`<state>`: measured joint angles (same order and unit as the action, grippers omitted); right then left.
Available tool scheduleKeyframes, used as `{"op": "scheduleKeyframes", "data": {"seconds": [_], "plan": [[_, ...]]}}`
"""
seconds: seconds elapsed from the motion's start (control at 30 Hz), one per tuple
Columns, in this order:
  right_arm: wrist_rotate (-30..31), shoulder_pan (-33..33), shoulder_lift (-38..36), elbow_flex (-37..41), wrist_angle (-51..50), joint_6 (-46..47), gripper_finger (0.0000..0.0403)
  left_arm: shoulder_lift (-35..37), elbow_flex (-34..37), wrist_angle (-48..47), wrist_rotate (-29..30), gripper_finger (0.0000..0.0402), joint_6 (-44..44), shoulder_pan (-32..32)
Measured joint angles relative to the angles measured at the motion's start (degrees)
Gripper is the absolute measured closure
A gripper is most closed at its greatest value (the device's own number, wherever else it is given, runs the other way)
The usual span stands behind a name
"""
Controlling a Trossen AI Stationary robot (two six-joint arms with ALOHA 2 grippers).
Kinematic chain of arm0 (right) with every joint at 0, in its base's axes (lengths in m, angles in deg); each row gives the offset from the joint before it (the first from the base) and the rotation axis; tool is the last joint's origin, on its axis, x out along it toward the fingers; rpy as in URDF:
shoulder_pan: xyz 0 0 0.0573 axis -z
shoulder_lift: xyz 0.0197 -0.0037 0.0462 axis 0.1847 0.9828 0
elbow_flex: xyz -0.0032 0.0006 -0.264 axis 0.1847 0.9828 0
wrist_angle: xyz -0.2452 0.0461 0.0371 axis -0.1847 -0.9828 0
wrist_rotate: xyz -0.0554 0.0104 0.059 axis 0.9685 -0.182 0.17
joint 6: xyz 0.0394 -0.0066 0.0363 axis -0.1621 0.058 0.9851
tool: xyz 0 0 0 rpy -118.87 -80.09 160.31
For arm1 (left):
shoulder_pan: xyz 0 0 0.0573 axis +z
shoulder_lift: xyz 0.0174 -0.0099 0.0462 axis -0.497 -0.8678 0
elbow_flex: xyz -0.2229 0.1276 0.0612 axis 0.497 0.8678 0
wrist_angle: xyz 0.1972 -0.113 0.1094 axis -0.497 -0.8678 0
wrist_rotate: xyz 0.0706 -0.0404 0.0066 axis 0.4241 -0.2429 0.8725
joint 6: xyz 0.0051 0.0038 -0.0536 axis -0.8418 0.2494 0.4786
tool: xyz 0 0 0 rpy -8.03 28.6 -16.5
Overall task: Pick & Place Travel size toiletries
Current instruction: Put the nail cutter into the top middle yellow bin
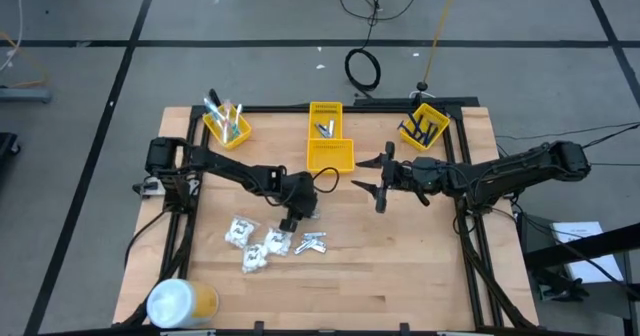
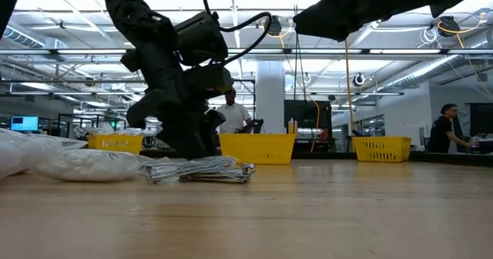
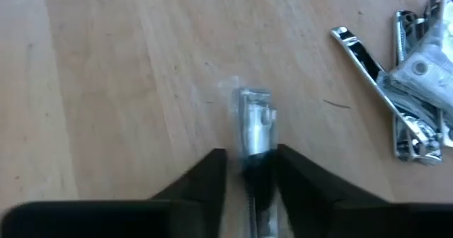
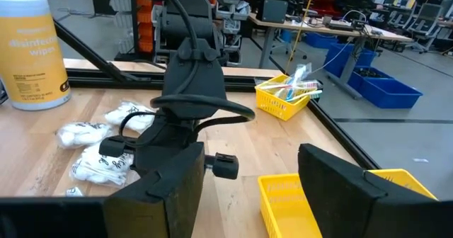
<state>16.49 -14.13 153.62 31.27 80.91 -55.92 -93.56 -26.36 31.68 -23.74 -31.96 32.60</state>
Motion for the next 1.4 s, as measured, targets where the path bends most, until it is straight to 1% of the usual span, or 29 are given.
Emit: {"op": "scheduleKeyframes", "data": {"seconds": [0.13, 0.17, 0.23, 0.3, 0.4, 0.47, 0.63, 0.73, 0.8, 0.97, 1.03, 1.1, 1.2, 1.3, 1.4], "plan": [[0.00, 0.00, 0.00, 0.00, 0.00, 0.02, 0.0188, 0.17, 0.02, -0.45, -0.61, 0.0368, -1.36, 0.22], [0.00, 0.00, 0.00, 0.00, -0.01, 0.02, 0.0188, 0.43, 0.05, -0.58, -1.21, 0.0378, -1.30, 0.45], [-0.01, 0.00, 0.00, 0.00, -0.04, 0.02, 0.0188, 1.07, 0.15, -0.75, -2.92, 0.0377, -0.23, 0.88], [-0.01, 0.00, 0.00, 0.00, -0.09, 0.02, 0.0188, 2.94, 0.46, -2.10, -3.01, 0.0367, 0.57, 0.93], [0.00, 0.00, 0.00, 0.00, -0.18, 0.02, 0.0188, 6.71, 0.78, -4.69, -1.86, 0.0364, -0.59, 0.93], [-0.02, 0.00, 0.00, 0.00, -0.50, 0.02, 0.0188, 10.12, 0.99, -6.72, -1.17, 0.0372, -2.40, 1.10], [0.00, 0.00, -0.02, 0.00, -0.66, 0.02, 0.0188, 18.07, 0.61, -5.07, -0.57, 0.0377, -5.91, 4.36], [-0.01, 0.00, -0.02, 0.00, -0.70, 0.02, 0.0188, 21.50, 0.61, -1.28, -0.80, 0.0373, -6.34, 7.27], [0.00, 0.00, -0.02, 0.00, -0.72, 0.02, 0.0188, 22.56, 0.42, 3.27, -1.74, 0.0367, -6.77, 9.66], [0.00, 0.00, -0.02, 0.00, -1.04, 0.02, 0.0188, 22.21, 0.49, 11.74, -6.33, 0.0373, -8.59, 16.31], [0.00, 0.00, -0.02, 0.00, -1.06, 0.02, 0.0188, 21.58, 0.48, 14.68, -6.45, 0.0376, -7.58, 19.14], [0.00, 0.00, -0.02, 0.00, -1.09, 0.02, 0.0188, 20.26, 0.48, 18.22, -5.78, 0.0376, -4.78, 21.94], [0.00, 0.02, -0.02, 0.00, -1.11, -0.02, 0.0188, 17.46, 0.44, 25.91, -5.72, 0.0366, 1.24, 25.10], [0.08, 0.11, -0.02, 0.00, -1.11, -0.03, 0.0188, 13.26, 0.39, 33.38, -5.83, 0.0362, 5.56, 26.91], [0.11, 0.11, -0.02, 0.00, -1.09, 0.00, 0.0188, 8.70, -0.92, 36.82, -5.78, 0.0368, 8.85, 28.13]]}}
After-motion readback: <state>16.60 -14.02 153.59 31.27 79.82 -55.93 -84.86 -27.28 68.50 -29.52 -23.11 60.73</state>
